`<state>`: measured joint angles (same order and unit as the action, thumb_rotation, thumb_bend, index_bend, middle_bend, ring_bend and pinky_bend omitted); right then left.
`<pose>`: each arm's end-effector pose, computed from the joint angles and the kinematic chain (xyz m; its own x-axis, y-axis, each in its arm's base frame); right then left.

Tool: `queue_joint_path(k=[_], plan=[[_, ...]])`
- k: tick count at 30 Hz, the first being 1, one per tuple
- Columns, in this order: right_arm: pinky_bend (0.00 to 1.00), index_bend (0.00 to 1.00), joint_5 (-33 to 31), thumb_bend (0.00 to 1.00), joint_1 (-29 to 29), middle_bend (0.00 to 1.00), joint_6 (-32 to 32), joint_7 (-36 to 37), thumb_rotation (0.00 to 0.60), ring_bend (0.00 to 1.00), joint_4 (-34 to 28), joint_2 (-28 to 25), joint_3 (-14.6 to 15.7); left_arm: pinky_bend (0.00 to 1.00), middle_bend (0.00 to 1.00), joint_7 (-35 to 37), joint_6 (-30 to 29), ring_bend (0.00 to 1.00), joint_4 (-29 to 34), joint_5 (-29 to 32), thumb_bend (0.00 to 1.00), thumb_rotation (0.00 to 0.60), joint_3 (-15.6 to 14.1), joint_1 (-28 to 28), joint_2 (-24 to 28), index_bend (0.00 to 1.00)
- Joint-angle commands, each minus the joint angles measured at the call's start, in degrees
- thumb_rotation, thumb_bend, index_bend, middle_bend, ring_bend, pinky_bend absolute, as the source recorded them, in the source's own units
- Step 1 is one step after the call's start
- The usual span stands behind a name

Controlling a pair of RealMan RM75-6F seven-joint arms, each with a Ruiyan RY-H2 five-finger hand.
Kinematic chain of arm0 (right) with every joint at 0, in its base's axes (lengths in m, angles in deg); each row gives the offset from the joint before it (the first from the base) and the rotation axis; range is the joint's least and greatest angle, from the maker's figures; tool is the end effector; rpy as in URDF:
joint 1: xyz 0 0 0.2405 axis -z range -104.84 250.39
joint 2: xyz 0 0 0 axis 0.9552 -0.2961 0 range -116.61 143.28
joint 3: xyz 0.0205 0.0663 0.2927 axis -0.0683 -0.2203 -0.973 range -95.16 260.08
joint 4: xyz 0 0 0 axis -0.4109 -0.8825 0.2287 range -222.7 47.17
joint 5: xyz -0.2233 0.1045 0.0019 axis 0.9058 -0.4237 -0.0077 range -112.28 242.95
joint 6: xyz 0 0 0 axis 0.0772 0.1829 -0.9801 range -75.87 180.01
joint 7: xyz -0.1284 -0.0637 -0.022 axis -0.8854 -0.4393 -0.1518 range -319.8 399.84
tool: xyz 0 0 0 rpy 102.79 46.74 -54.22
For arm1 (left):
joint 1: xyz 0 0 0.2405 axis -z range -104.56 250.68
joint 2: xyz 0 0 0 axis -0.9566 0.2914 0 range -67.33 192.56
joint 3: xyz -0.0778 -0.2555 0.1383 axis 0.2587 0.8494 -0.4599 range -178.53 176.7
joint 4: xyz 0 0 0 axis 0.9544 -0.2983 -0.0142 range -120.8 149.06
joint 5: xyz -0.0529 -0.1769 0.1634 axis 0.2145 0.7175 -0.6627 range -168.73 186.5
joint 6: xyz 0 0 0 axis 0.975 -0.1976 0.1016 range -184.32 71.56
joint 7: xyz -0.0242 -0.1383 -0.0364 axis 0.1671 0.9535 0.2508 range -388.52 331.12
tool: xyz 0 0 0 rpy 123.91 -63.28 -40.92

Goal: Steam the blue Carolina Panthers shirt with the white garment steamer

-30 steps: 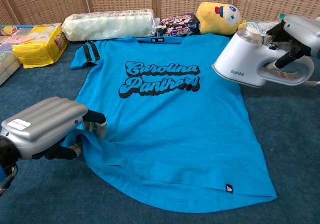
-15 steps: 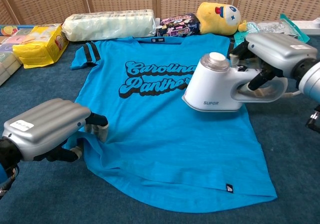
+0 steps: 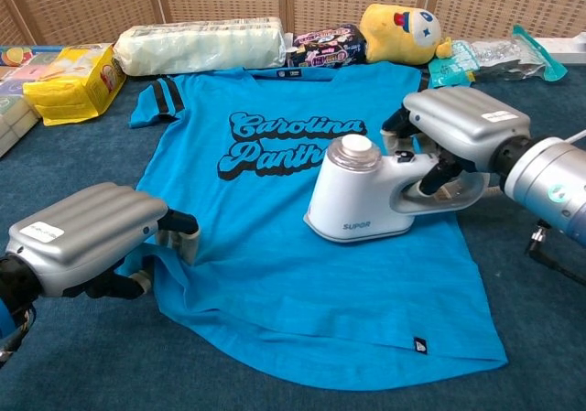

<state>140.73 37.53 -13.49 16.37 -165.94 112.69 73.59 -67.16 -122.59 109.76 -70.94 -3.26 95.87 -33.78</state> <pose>-0.1845 -0.3403 -0.0903 0.4592 -0.0987 0.8828 -0.8311 -0.3987 0.3877 -0.1918 0.2087 -0.1014 0.5409 0.2627 0.7990 0.7940 -0.4729 -0.3820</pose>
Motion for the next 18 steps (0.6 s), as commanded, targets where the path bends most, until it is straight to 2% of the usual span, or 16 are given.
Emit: queue_joint_path(k=[1, 9, 18], plan=[[0.68, 0.76, 1.39, 0.31, -0.54, 0.74, -0.14, -0.67, 0.600, 0.75, 1.20, 0.88, 0.54, 0.46, 0.49, 0.08, -0.01, 0.42, -0.05, 0.06, 0.60, 0.600, 0.02, 0.03, 0.03, 0.47], [0.68, 0.76, 5.80, 0.31, -2.35, 0.74, -0.96, -2.13, 0.600, 0.75, 9.07, 3.28, 1.37, 0.46, 0.49, 0.57, -0.06, 0.42, -0.34, 0.03, 0.60, 0.600, -0.12, 0.07, -0.06, 0.47], [0.68, 0.76, 5.43, 0.31, -2.74, 0.74, -0.69, -1.38, 0.600, 0.75, 15.00, 3.87, 0.23, 0.46, 0.49, 0.95, -0.09, 0.42, -0.60, 0.00, 0.60, 0.600, -0.19, 0.13, -0.19, 0.47]])
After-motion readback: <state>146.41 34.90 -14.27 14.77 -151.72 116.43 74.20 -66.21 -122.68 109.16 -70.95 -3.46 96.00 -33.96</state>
